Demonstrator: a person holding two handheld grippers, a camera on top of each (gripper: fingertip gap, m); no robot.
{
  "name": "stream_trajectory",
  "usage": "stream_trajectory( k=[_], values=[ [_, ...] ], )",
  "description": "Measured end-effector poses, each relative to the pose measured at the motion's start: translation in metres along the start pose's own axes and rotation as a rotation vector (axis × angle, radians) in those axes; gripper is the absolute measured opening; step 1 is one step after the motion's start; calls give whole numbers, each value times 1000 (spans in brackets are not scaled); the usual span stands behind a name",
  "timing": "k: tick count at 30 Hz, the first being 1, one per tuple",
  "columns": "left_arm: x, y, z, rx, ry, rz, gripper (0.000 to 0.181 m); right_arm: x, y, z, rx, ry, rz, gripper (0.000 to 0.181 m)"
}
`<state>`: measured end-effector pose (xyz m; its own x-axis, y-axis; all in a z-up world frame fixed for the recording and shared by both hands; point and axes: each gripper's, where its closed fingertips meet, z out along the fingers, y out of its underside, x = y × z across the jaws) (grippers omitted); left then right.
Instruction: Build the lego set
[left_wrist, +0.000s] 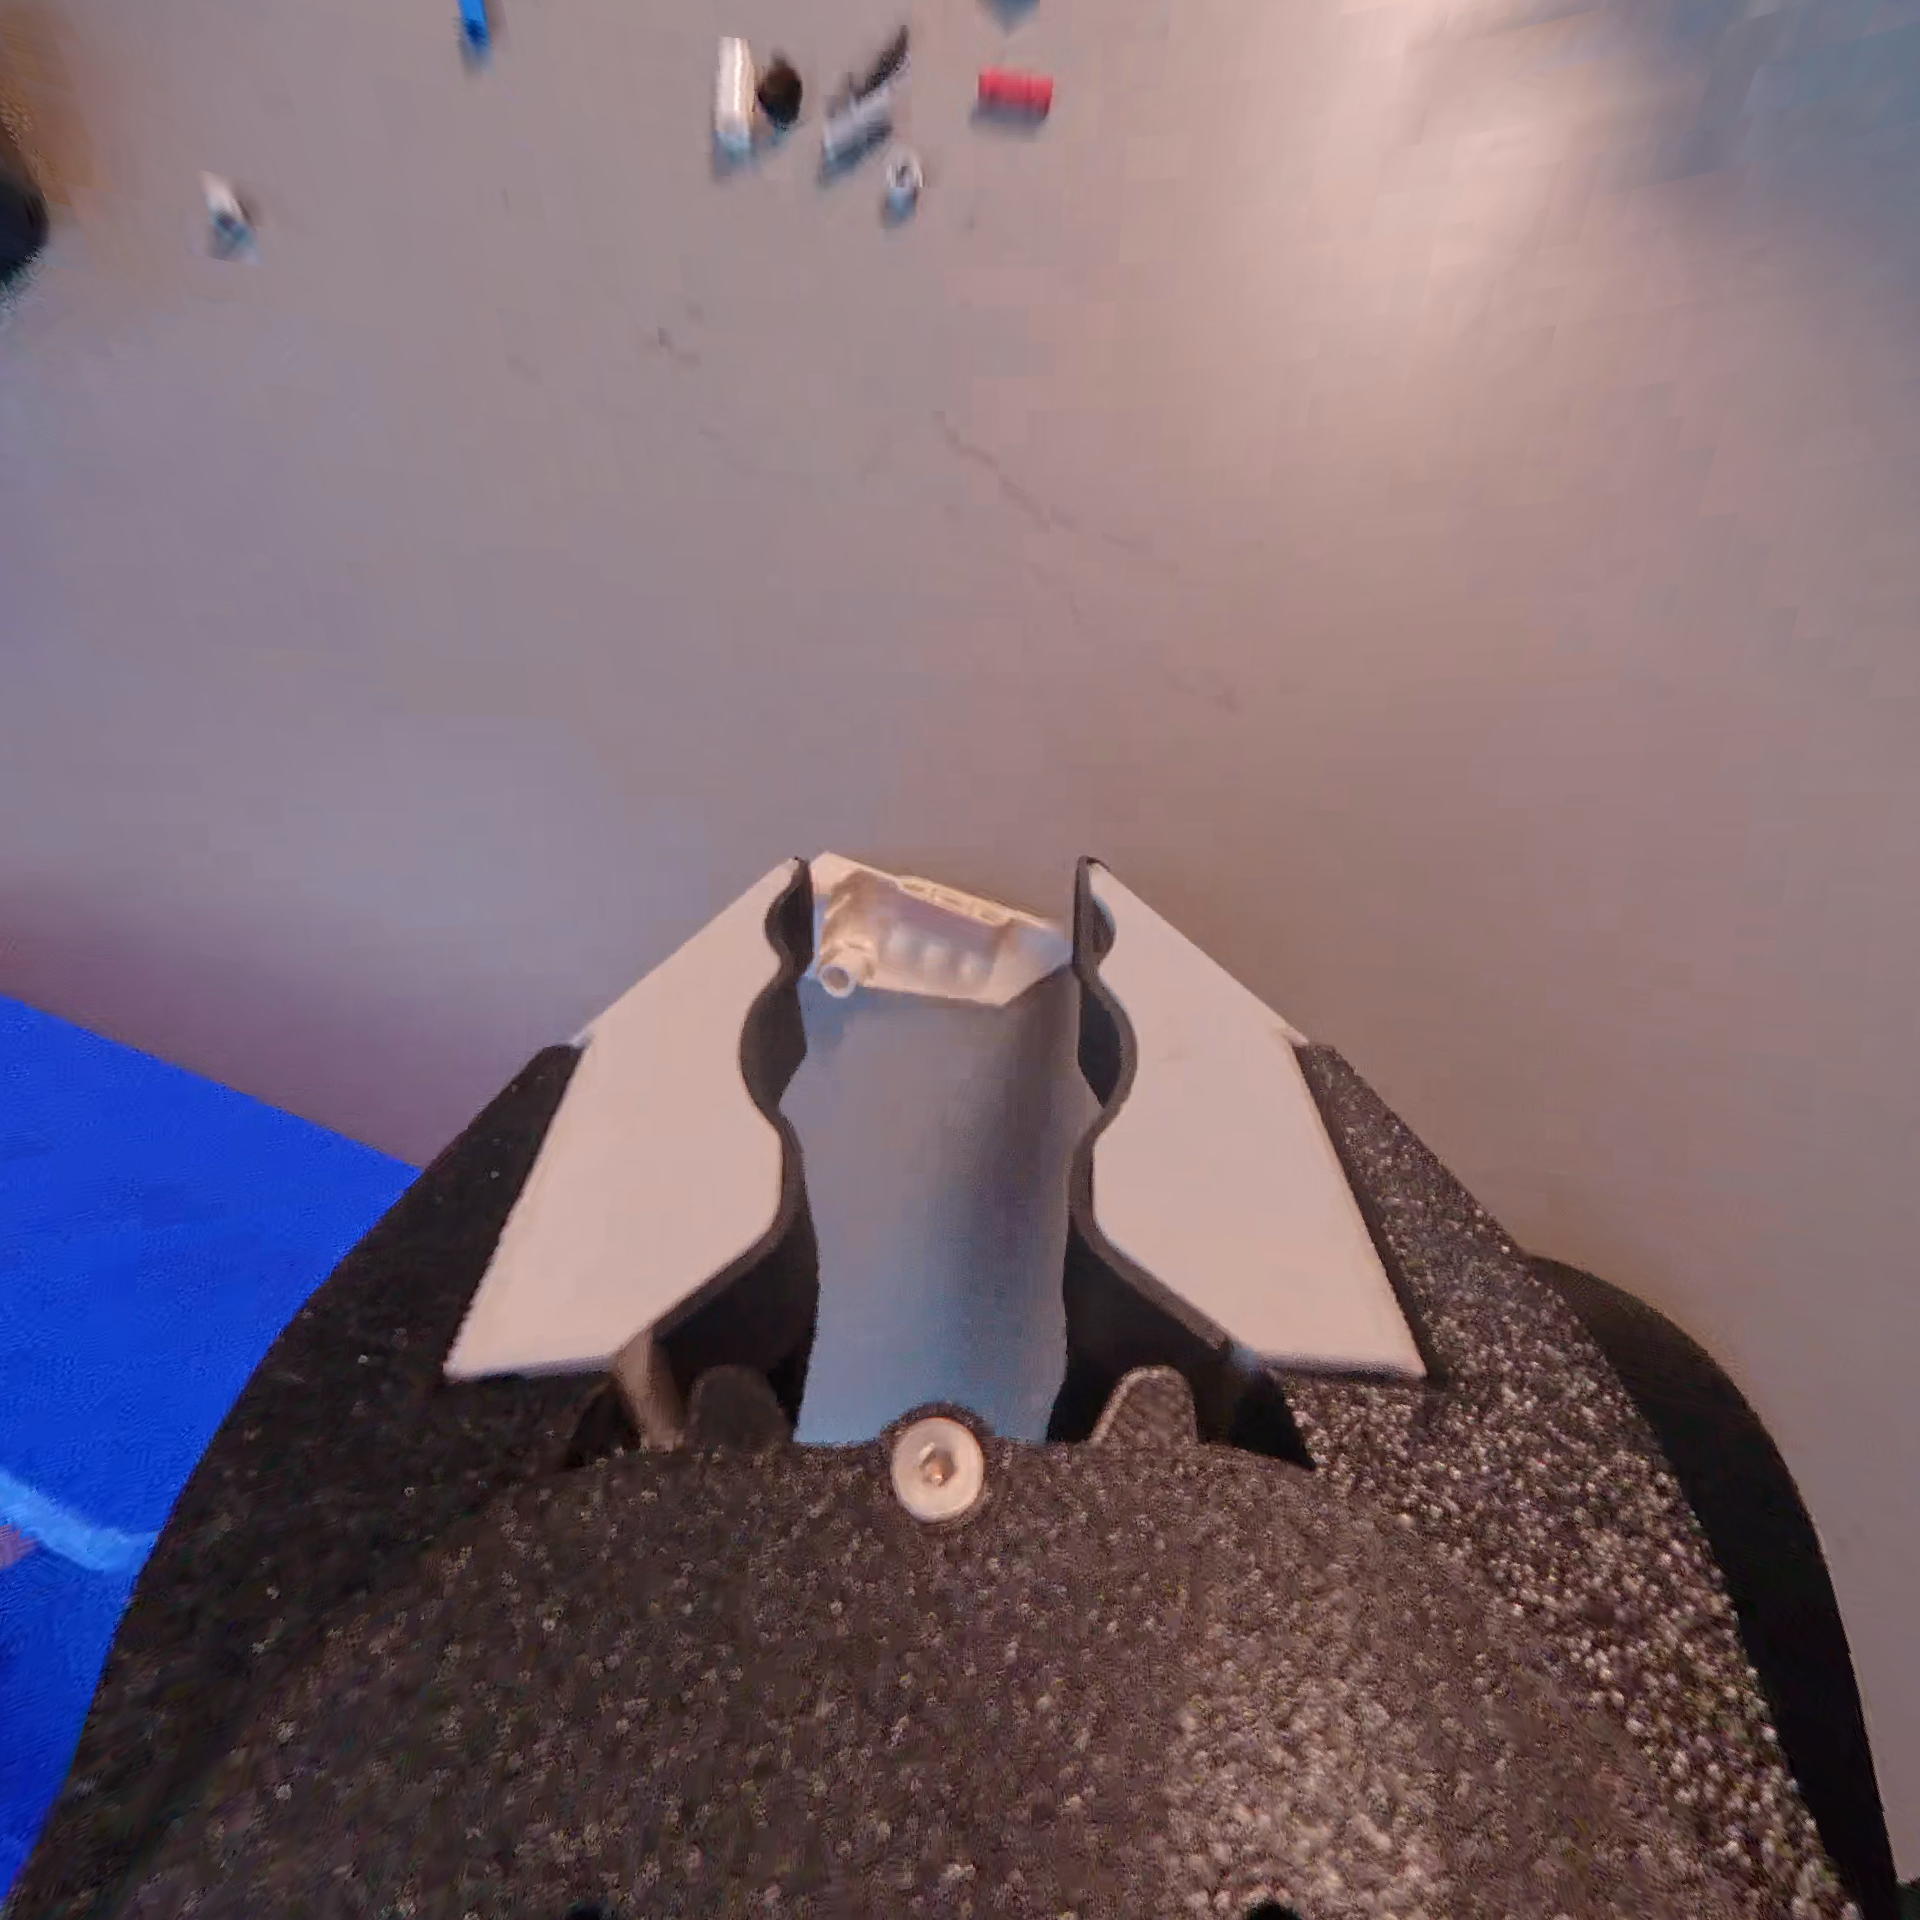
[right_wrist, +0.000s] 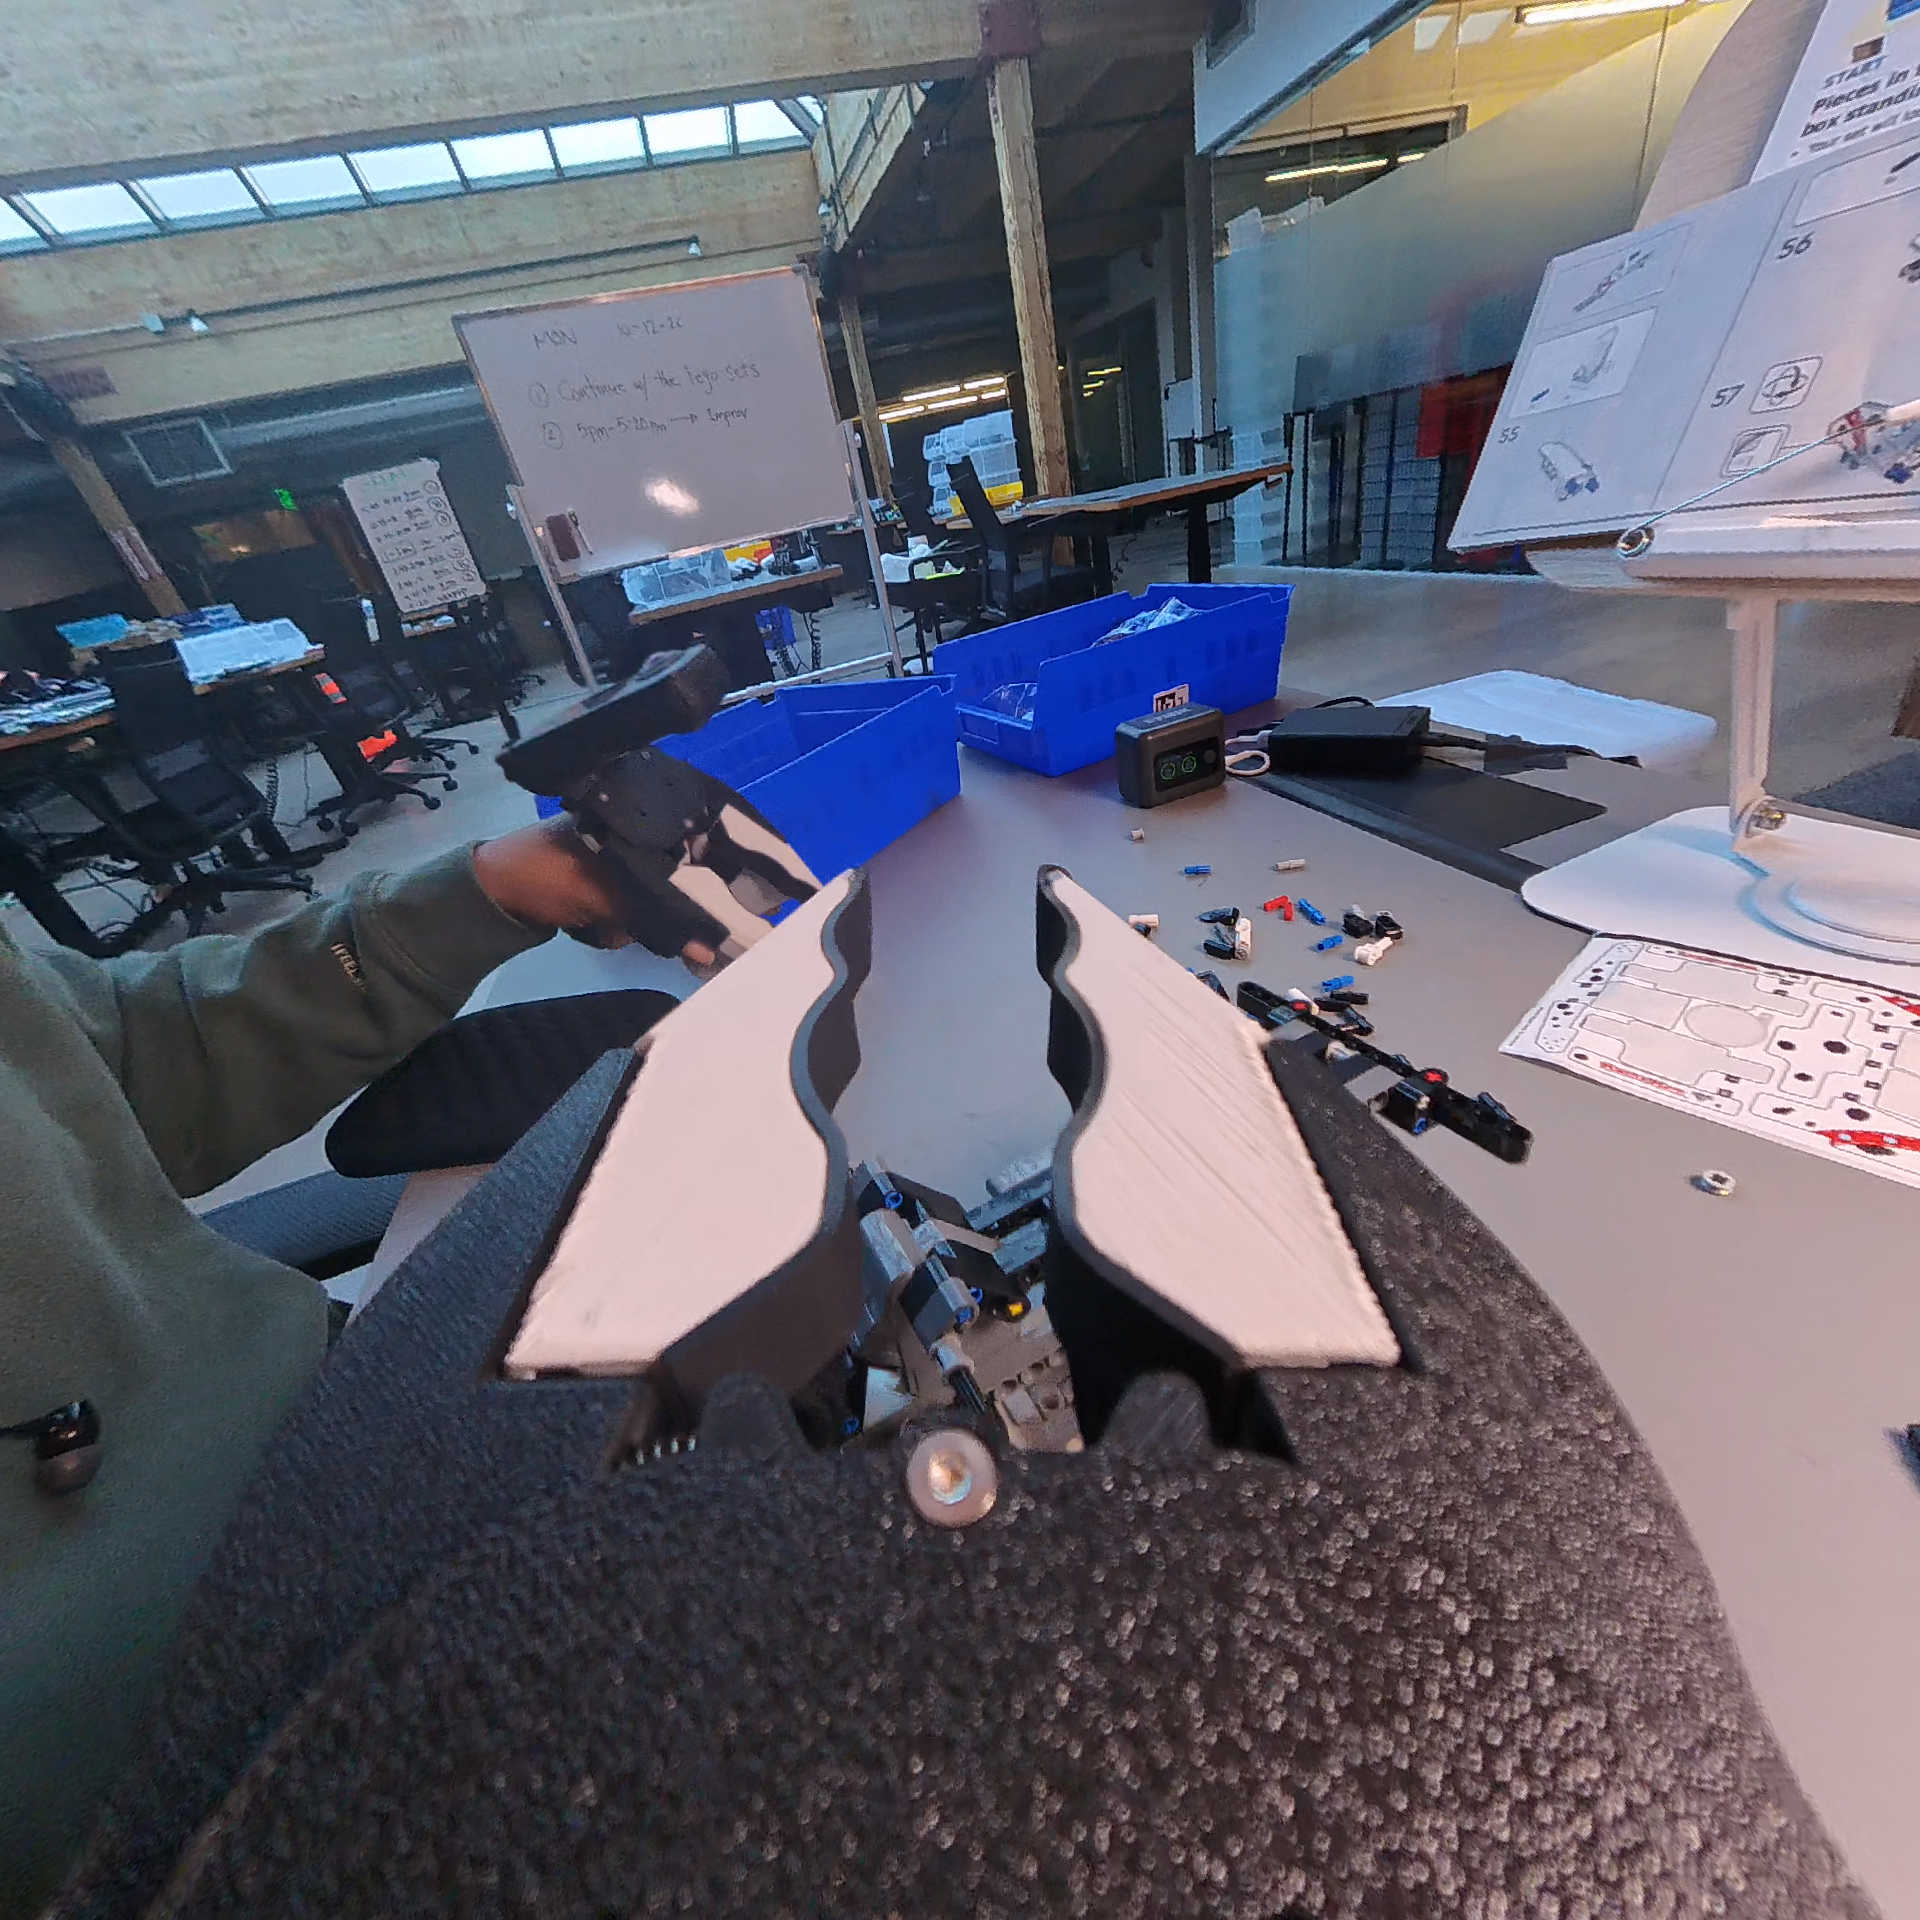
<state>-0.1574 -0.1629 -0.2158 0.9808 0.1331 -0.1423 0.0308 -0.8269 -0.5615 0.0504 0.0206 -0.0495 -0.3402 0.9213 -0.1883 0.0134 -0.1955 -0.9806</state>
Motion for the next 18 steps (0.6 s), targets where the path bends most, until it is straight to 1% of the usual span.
stream_trajectory(
  k=[2,7,9,12,13,15,17,18],
  values=[
    [0,11,3,-53,3,-24,53,1,2,-5,1,6,3,30],
    [5,19,1,-67,79,-144,56,4,6,-11,-1,12,22,29],
    [11,22,-4,-74,113,-142,60,4,8,-11,-9,16,19,29],
    [17,23,-18,-53,160,-142,59,4,12,-12,-26,23,4,28],
    [15,28,-21,-68,154,-131,57,4,14,-13,-31,25,3,28],
    [15,44,-23,-130,169,-102,47,3,16,-12,-37,21,11,27],
    [13,48,-22,-129,159,-68,27,2,18,-11,-41,13,18,27],
    [15,49,-23,-131,169,-43,26,1,18,-11,-45,12,16,27]
  ],
)
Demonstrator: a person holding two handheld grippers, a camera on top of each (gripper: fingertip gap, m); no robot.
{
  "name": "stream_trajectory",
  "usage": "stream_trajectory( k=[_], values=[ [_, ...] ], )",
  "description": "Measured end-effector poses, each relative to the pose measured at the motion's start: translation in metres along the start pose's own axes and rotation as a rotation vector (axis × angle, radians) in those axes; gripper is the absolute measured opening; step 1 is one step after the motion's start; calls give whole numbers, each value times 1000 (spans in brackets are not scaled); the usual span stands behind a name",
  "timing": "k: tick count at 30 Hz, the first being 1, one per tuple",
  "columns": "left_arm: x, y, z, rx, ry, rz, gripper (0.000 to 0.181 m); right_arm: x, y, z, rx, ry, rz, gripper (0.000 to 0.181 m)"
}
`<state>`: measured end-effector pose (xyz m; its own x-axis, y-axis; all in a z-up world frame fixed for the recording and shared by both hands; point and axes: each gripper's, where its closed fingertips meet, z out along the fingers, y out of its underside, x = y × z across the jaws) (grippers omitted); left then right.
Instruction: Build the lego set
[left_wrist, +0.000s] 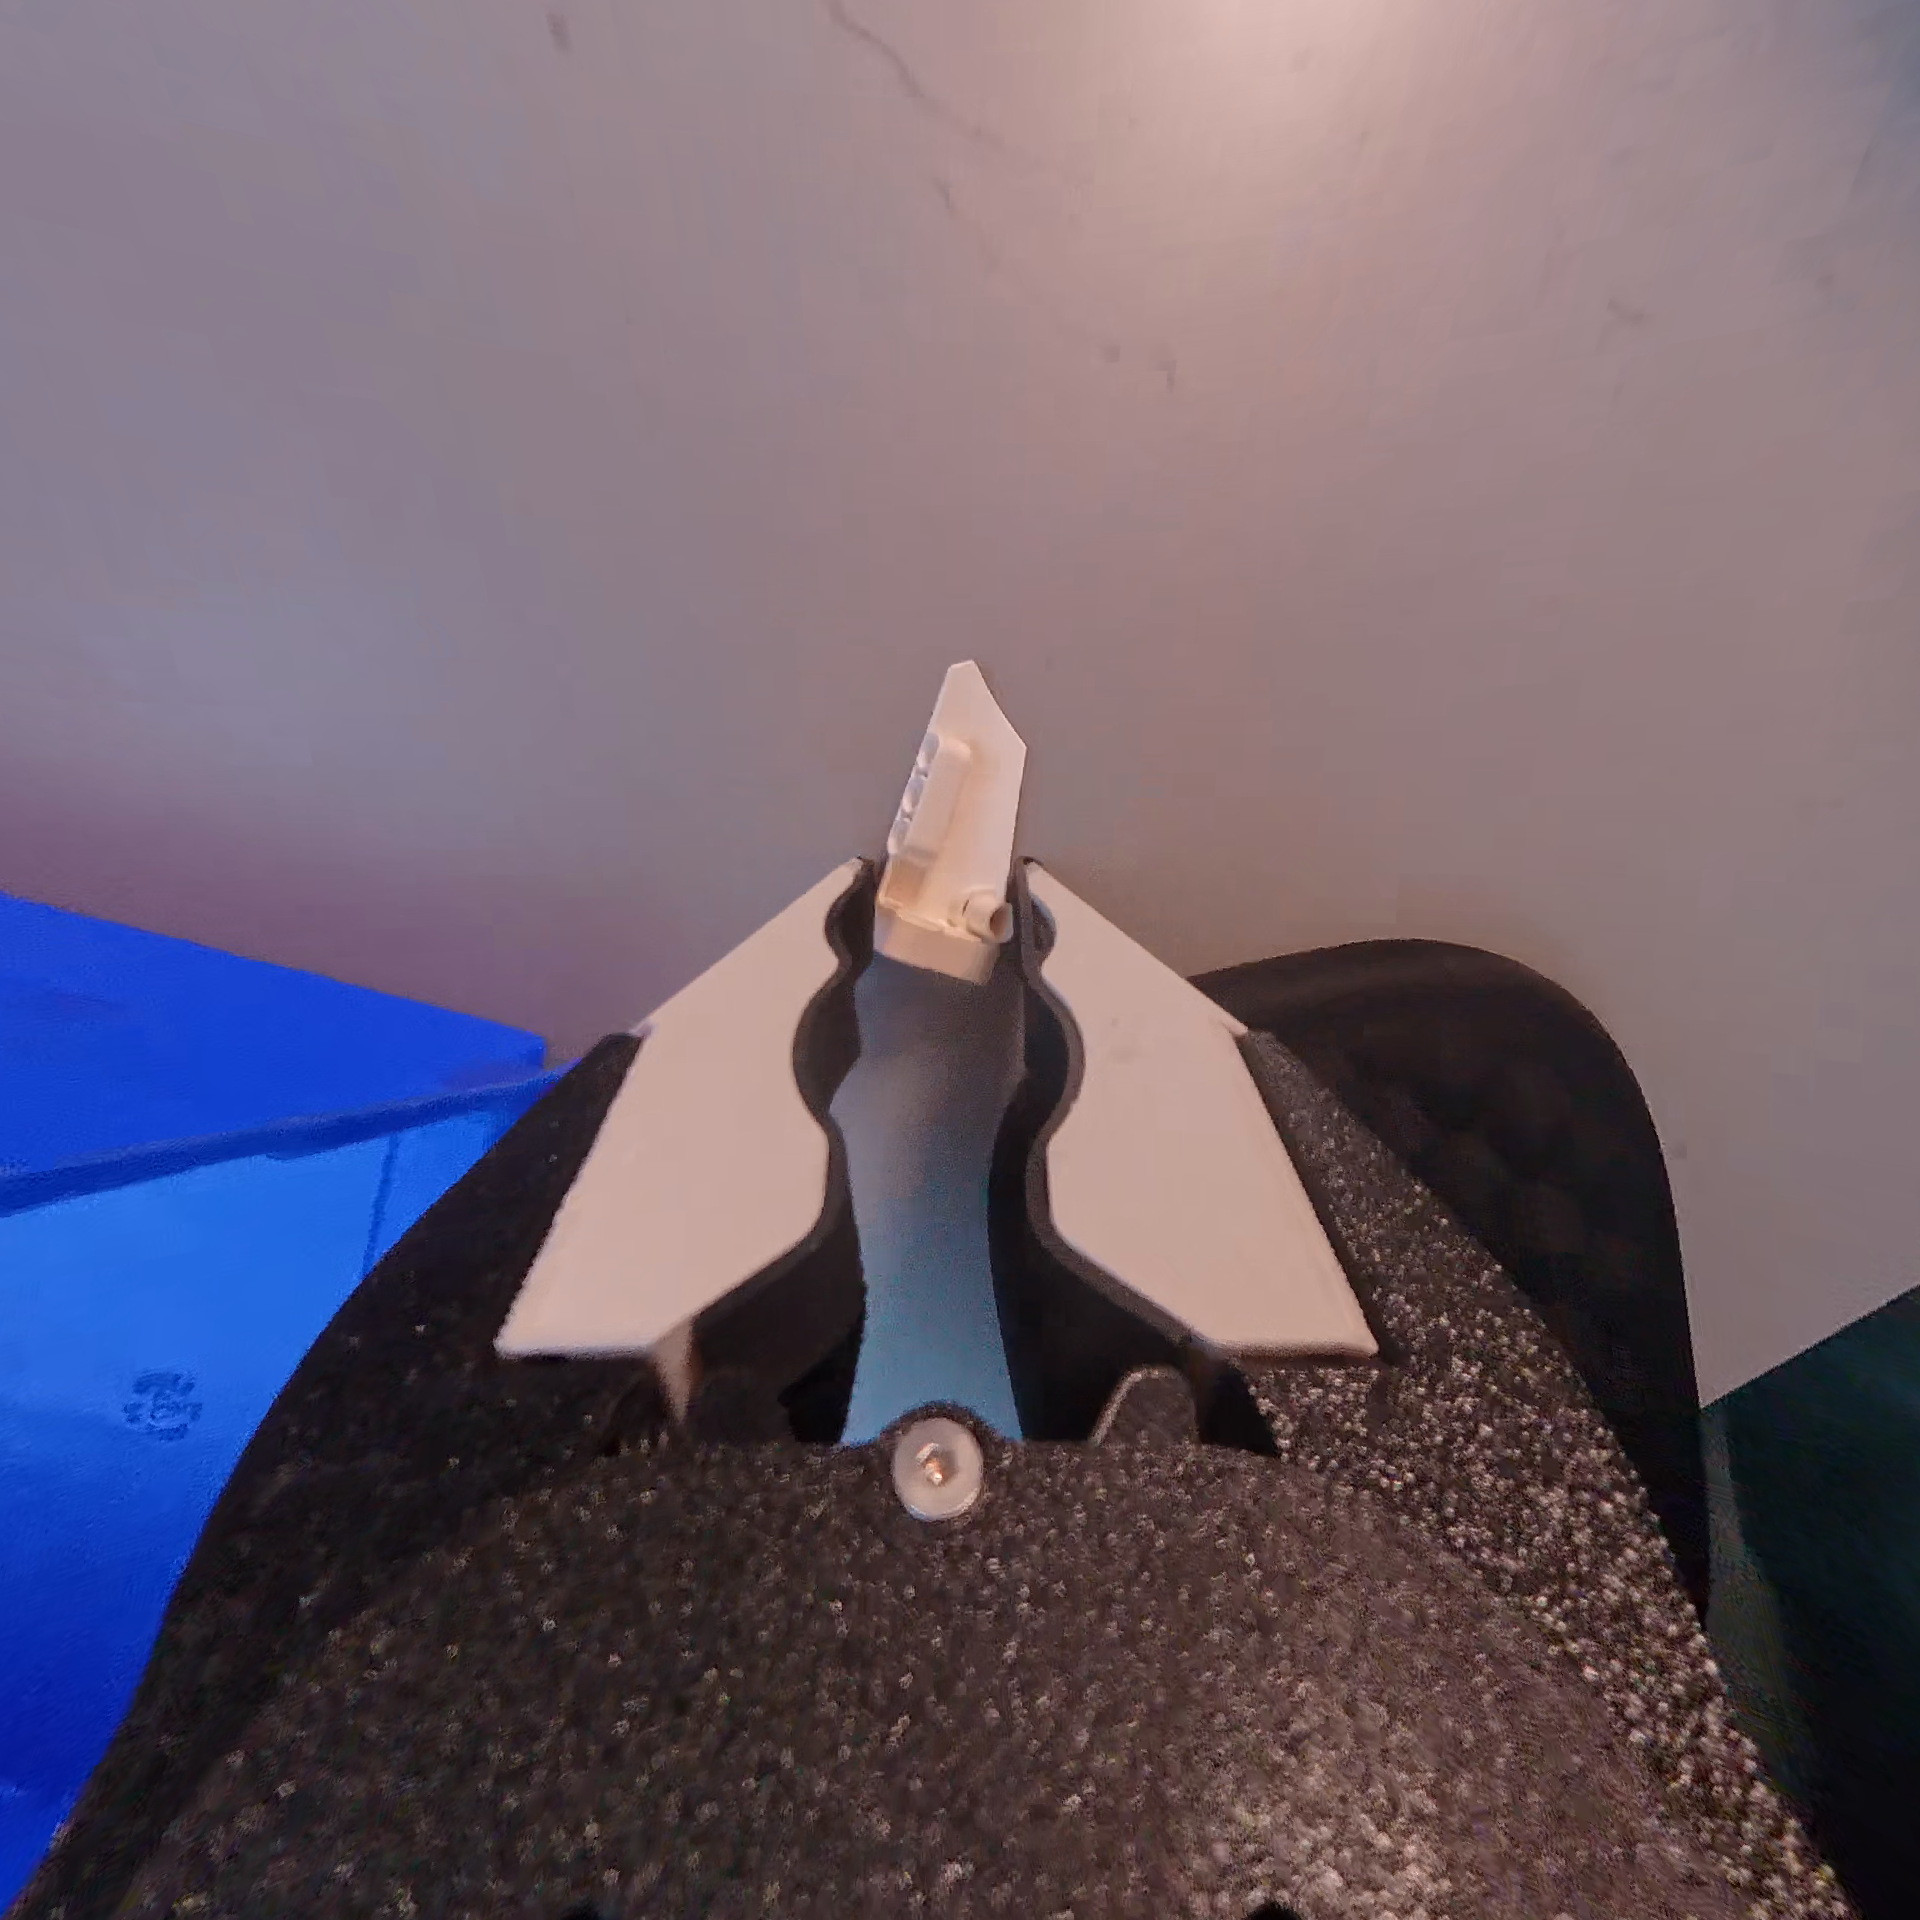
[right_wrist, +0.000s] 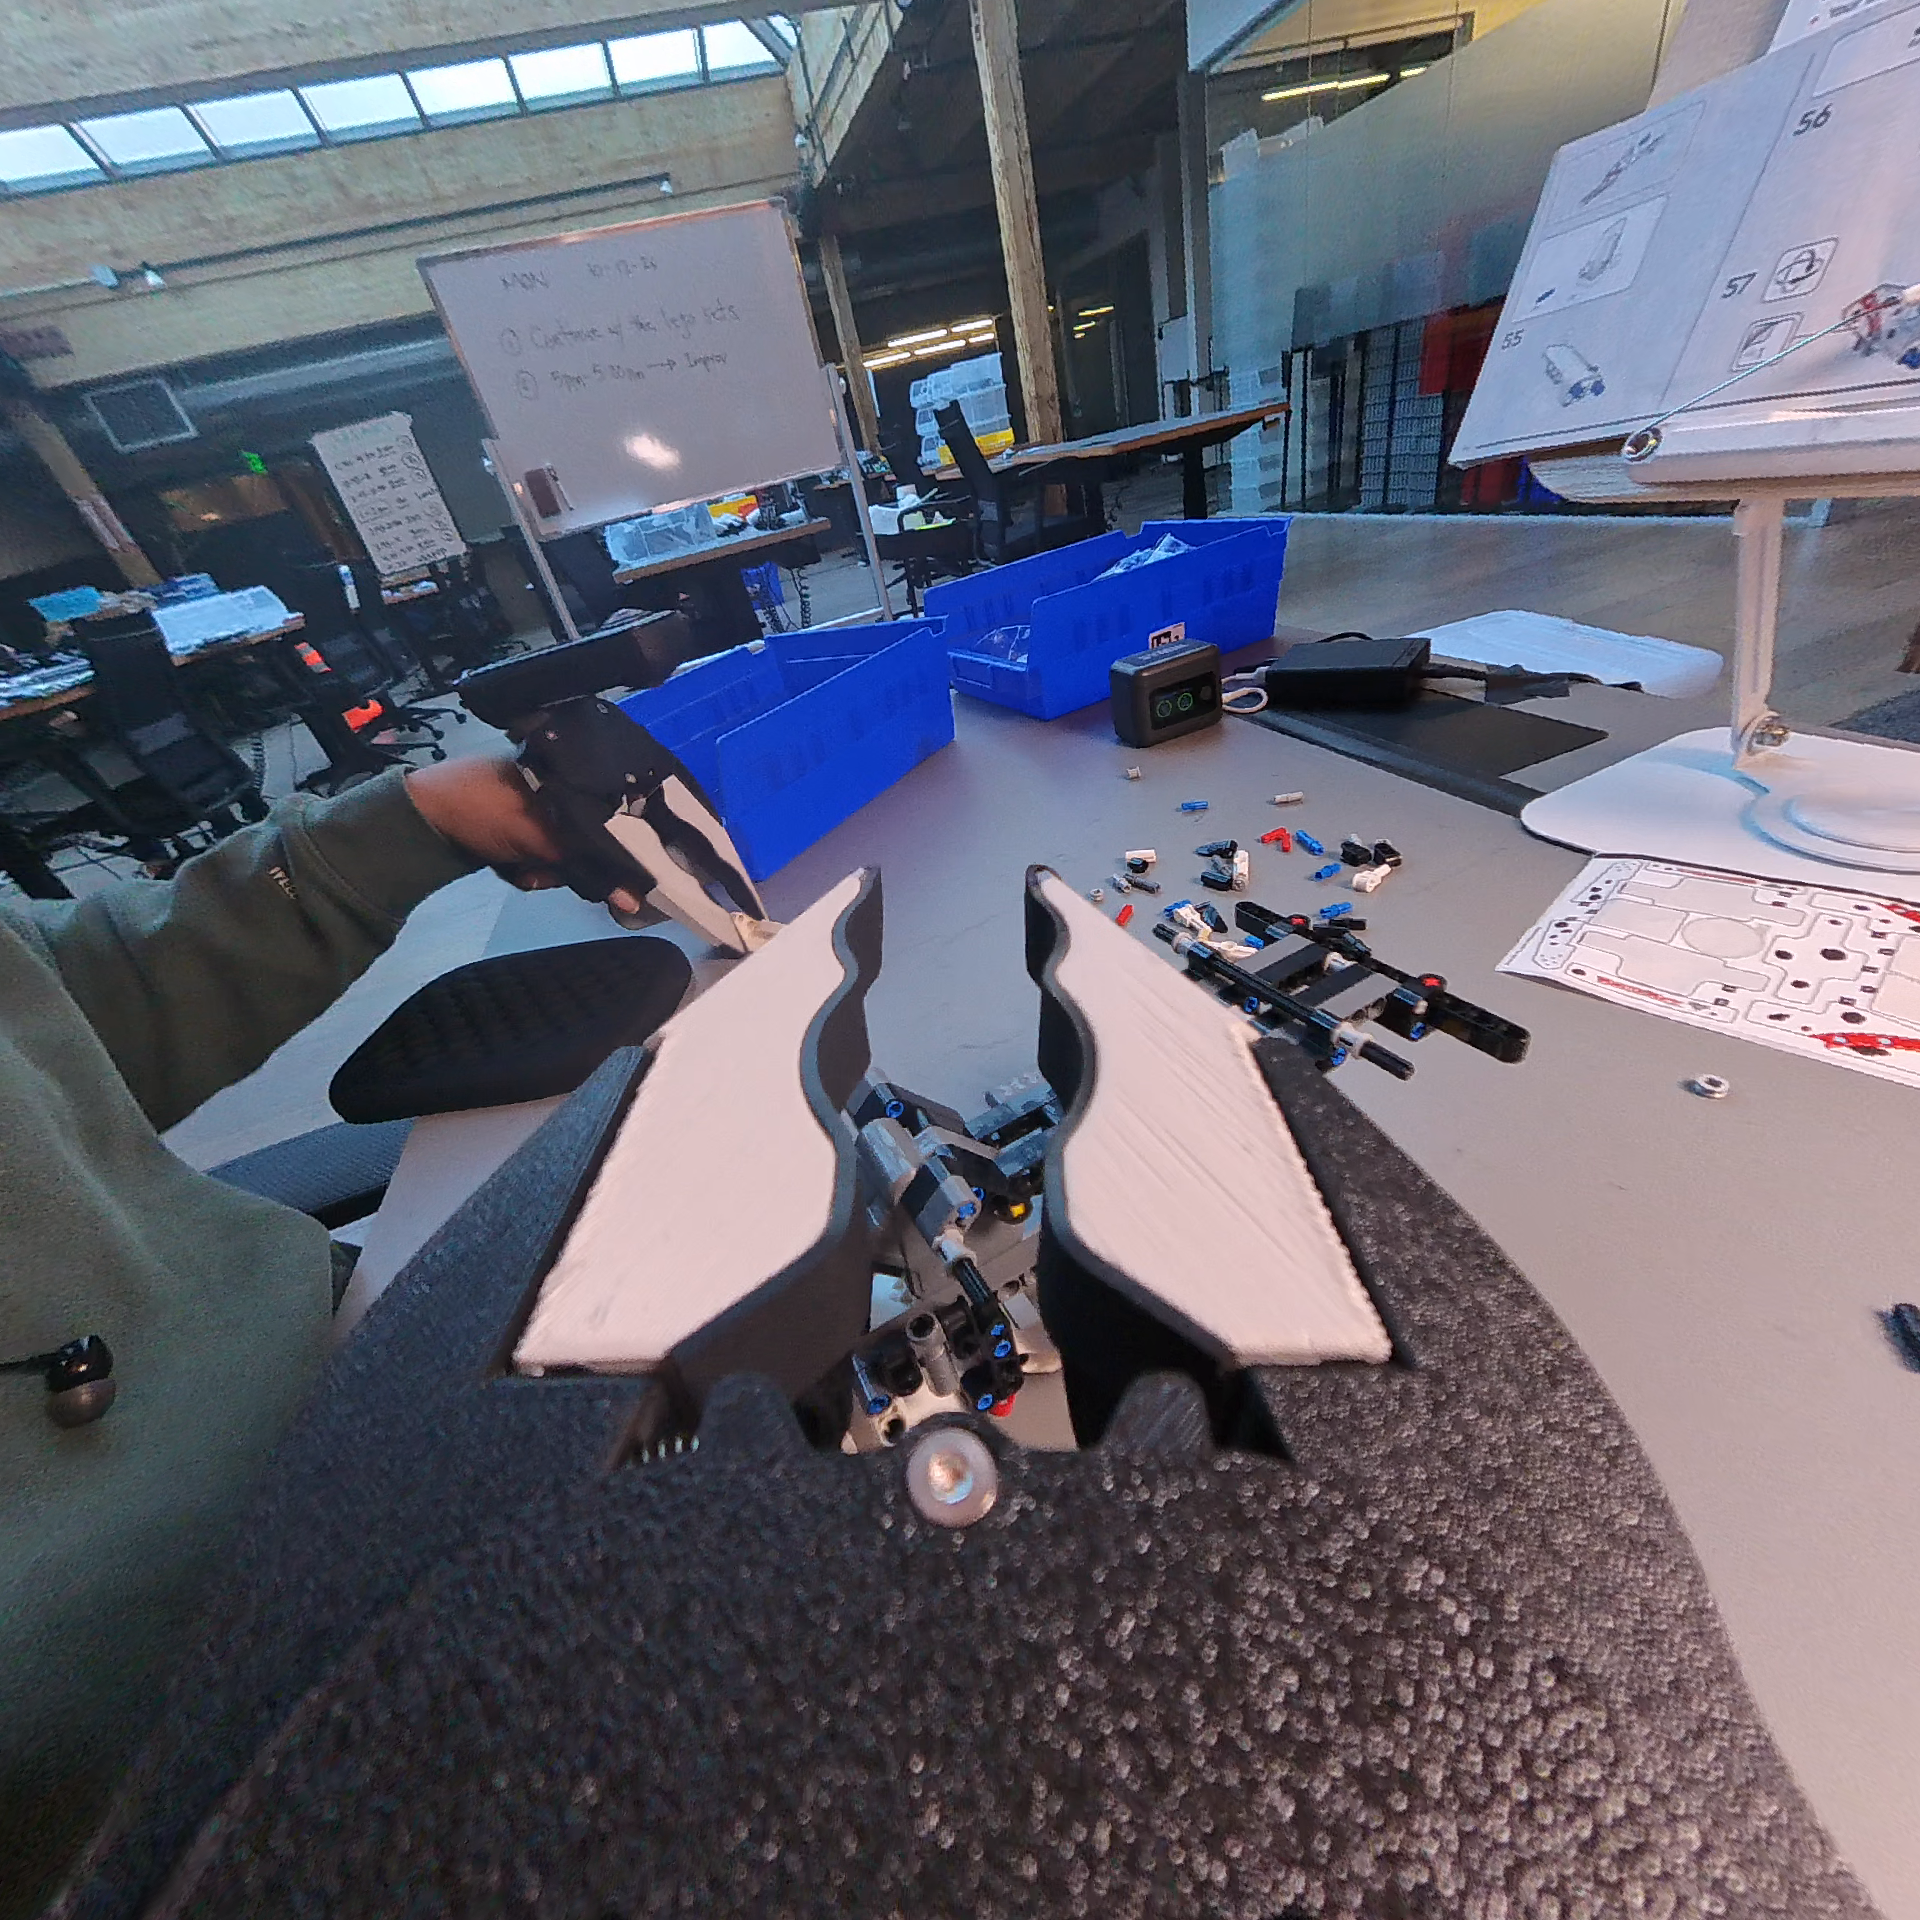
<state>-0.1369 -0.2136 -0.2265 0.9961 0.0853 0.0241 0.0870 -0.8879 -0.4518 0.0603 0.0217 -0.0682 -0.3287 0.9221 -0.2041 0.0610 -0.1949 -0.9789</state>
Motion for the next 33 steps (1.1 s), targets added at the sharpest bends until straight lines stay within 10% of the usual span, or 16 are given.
stream_trajectory(
  k=[6,12,19,33],
  values=[
    [7,-36,-55,266,-4,41,8,0,3,-4,-9,22,-27,26],
    [-102,-27,-144,329,-404,-116,6,5,0,-9,22,22,24,25],
    [-144,38,-68,-187,-340,-169,7,5,4,-10,3,38,5,25],
    [-246,-6,-24,13,-293,-428,28,15,16,-10,-20,64,40,24]
  ],
)
